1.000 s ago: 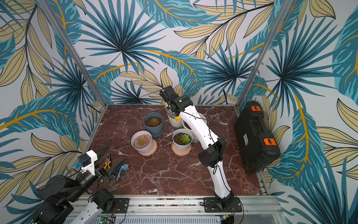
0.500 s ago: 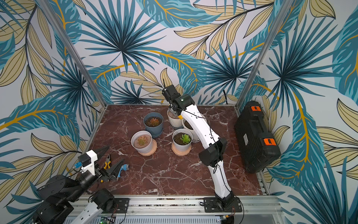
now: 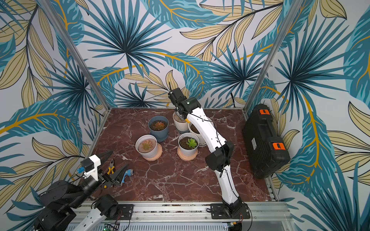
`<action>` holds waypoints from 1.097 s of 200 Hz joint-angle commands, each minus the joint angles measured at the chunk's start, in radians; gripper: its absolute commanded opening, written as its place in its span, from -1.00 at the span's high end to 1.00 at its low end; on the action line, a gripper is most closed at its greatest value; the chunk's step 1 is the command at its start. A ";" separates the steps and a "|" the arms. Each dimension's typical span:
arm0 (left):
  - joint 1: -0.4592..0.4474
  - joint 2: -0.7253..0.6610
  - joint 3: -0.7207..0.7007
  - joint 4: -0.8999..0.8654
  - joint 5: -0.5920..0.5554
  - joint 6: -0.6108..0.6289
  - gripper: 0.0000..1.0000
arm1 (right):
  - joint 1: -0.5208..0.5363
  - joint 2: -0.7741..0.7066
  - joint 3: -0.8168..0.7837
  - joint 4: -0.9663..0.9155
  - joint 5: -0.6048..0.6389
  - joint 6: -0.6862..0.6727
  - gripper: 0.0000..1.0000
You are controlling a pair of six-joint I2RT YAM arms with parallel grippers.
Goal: Water the succulent around the soil edge
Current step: Water the soil of the potted plant with water.
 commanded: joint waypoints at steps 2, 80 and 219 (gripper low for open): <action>-0.004 -0.013 -0.014 0.010 0.006 0.007 -1.00 | -0.004 0.002 0.019 0.000 0.026 -0.002 0.91; -0.004 -0.012 -0.014 0.009 -0.004 0.009 -1.00 | -0.005 -0.173 -0.126 0.046 -0.002 0.059 0.92; -0.003 0.036 -0.010 0.010 -0.082 -0.001 -1.00 | 0.096 -1.260 -1.431 0.822 -0.317 0.417 0.96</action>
